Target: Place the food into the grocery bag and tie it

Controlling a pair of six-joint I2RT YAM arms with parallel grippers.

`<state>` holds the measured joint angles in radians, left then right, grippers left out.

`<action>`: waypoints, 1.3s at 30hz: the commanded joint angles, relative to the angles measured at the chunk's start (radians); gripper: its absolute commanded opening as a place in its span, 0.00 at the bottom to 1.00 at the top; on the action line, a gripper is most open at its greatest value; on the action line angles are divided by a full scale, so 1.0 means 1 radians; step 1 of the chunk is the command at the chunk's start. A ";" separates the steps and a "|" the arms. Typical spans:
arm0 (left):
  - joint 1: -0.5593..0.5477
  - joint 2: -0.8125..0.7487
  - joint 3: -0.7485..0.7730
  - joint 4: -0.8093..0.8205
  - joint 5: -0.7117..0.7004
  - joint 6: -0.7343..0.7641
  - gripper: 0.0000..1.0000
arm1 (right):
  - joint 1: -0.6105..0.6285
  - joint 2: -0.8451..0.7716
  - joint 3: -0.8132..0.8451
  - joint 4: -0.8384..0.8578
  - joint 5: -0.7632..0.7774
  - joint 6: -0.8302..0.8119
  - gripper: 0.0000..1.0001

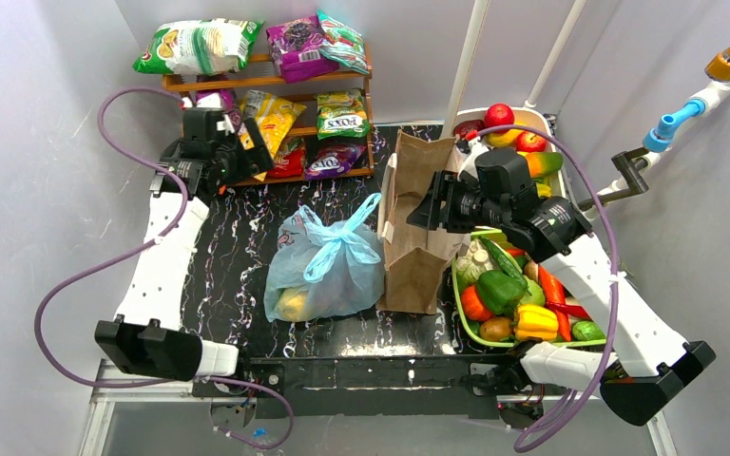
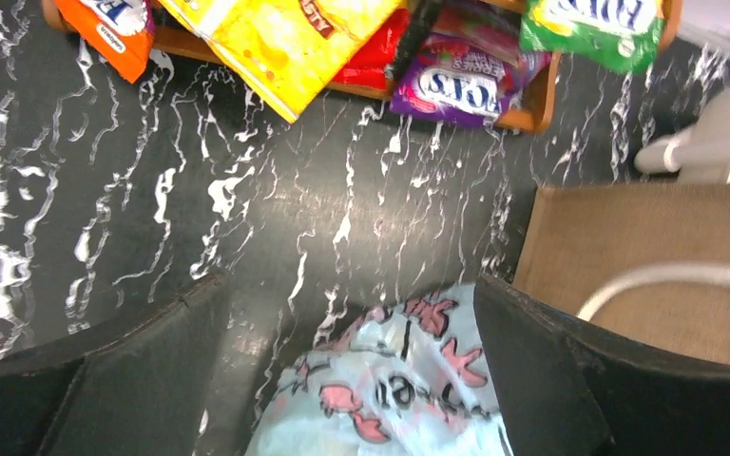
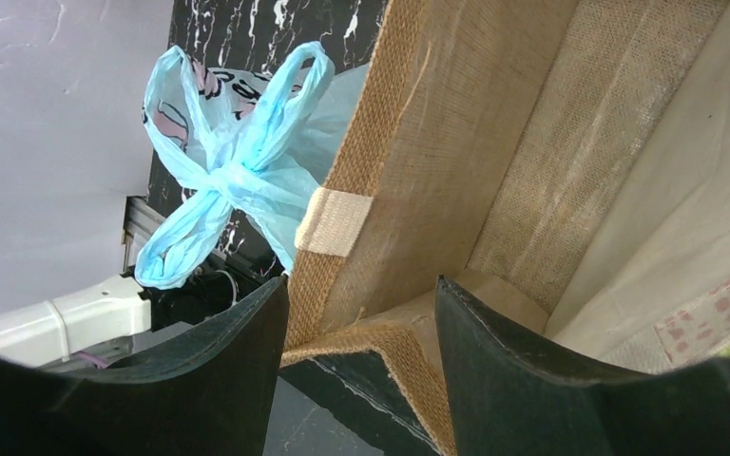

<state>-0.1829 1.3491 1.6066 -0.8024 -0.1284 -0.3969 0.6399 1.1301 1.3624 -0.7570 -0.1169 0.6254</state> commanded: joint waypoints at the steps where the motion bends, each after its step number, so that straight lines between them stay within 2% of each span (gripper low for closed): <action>1: 0.156 -0.014 -0.171 0.262 0.216 -0.148 0.98 | 0.003 -0.037 -0.031 0.016 -0.005 0.007 0.65; 6: 0.280 -0.054 -0.472 0.676 0.243 -0.347 0.98 | 0.003 -0.047 -0.061 0.019 -0.017 0.012 0.66; 8: 0.318 -0.039 -0.549 0.822 0.269 -0.430 0.98 | 0.003 -0.049 -0.076 0.024 -0.021 0.012 0.66; 16: 0.334 0.066 -0.662 1.191 0.278 -0.426 0.98 | 0.003 -0.046 -0.111 0.040 -0.026 0.017 0.66; 22: 0.333 0.212 -0.680 1.352 0.289 -0.493 0.98 | 0.003 -0.032 -0.111 0.041 -0.030 0.011 0.66; 29: 0.334 0.381 -0.650 1.459 0.279 -0.579 0.98 | 0.003 -0.022 -0.085 0.015 -0.027 -0.002 0.67; 31: 0.334 0.412 -0.638 1.507 0.280 -0.583 0.92 | 0.003 -0.002 -0.081 0.020 -0.046 -0.001 0.67; 34: 0.334 0.442 -0.626 1.546 0.302 -0.609 0.73 | 0.002 0.009 -0.085 0.028 -0.052 0.002 0.66; 35: 0.334 0.446 -0.622 1.554 0.311 -0.611 0.66 | 0.003 0.011 -0.087 0.030 -0.054 0.004 0.66; 38: 0.334 0.460 -0.610 1.583 0.355 -0.630 0.35 | 0.003 0.015 -0.082 0.024 -0.055 0.005 0.66; 39: 0.334 0.461 -0.609 1.594 0.364 -0.636 0.30 | 0.003 0.016 -0.079 0.022 -0.054 0.006 0.66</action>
<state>0.1490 1.8118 0.9588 0.7155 0.1814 -1.0103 0.6399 1.1484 1.2472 -0.7547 -0.1600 0.6350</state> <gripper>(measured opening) 0.398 0.662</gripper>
